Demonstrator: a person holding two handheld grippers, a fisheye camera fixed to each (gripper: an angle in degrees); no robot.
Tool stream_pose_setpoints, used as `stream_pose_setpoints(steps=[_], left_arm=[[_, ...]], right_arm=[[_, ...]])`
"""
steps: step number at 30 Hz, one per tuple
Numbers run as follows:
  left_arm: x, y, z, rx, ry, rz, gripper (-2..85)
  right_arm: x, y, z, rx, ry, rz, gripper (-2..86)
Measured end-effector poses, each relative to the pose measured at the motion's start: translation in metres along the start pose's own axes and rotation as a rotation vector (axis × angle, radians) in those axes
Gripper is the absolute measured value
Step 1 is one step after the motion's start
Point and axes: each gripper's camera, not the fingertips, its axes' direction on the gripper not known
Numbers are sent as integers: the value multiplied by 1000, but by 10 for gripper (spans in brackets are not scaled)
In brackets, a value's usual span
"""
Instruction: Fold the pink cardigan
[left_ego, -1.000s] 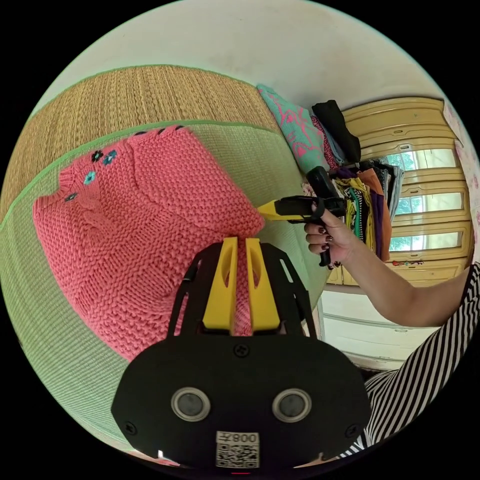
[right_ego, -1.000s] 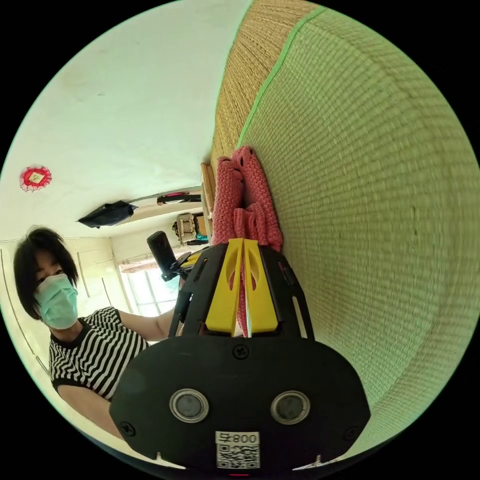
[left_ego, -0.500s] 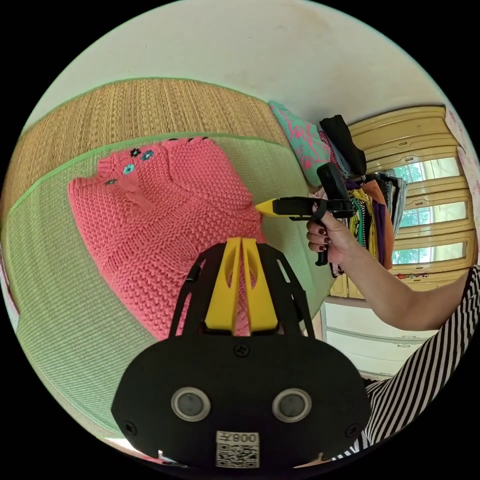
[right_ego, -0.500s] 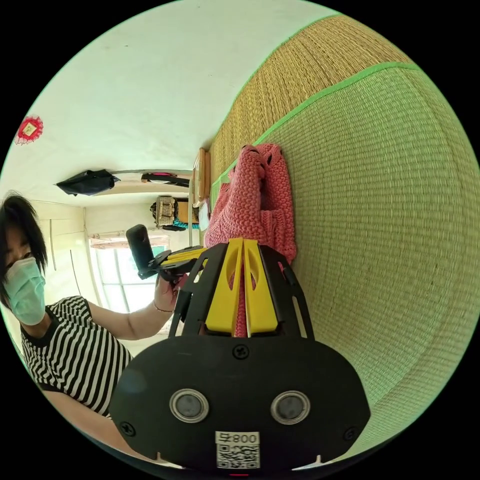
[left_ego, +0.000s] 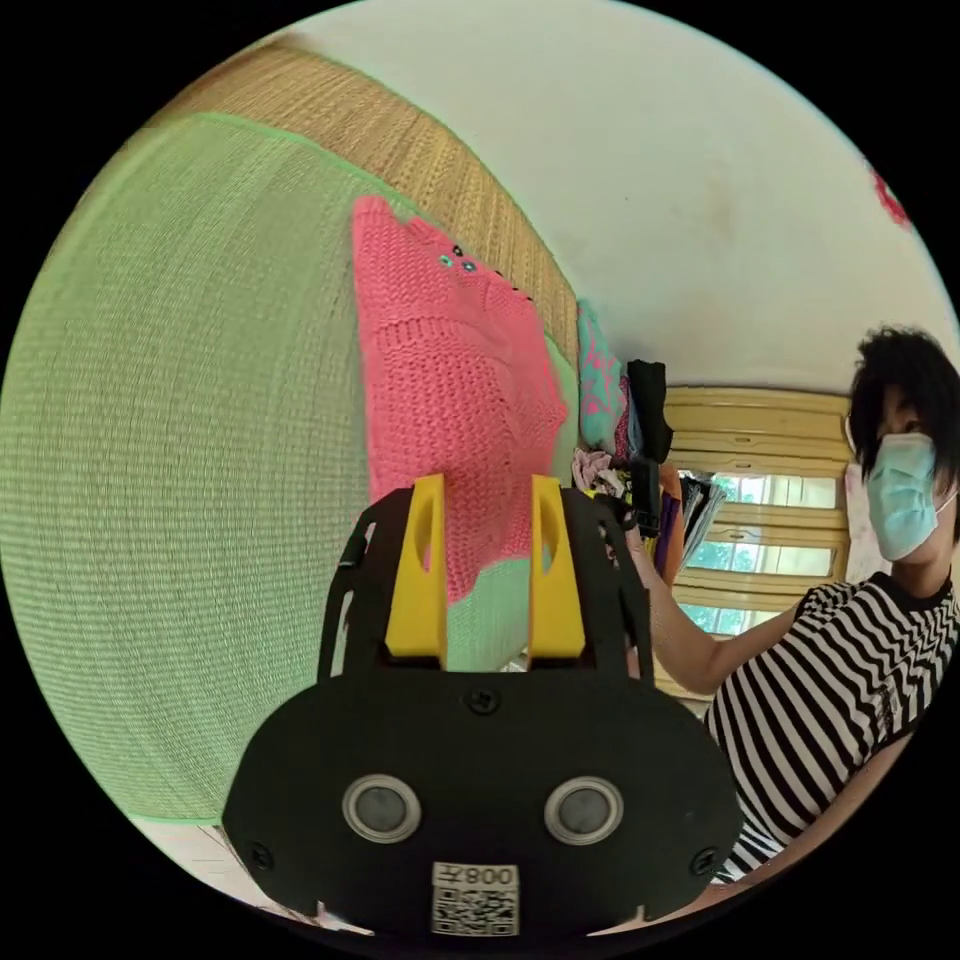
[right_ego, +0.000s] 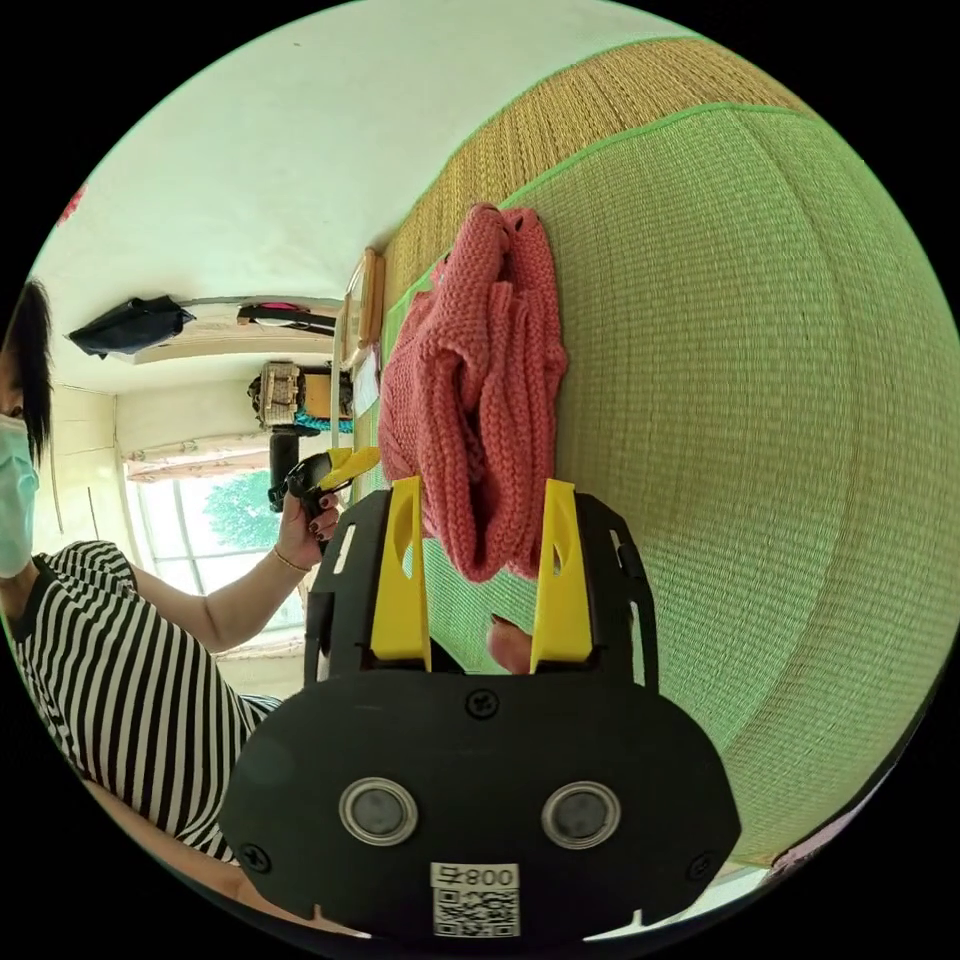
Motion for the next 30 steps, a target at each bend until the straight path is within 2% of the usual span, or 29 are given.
stream_pose_setpoints(steps=[4, 8, 12, 15, 22, 30], left_arm=[[-51, 13, -6, -19, 59, -124, 184], [-75, 2, 8, -110, 108, -102, 201], [-98, -7, 20, -162, 178, -111, 208], [-112, -13, 25, -182, 228, -104, 205], [-138, -23, 33, -232, 396, -108, 172], [-129, -13, 28, -267, 396, -132, 140]], right_arm=[[2, 6, 16, -34, -10, 6, 200], [12, 3, 29, -66, 21, 24, 206], [26, 1, 34, -70, -76, 37, 196], [30, -2, 35, -88, -67, 24, 178], [71, -1, 35, -97, -278, 86, 126], [80, 22, 7, -114, -288, 126, 93]])
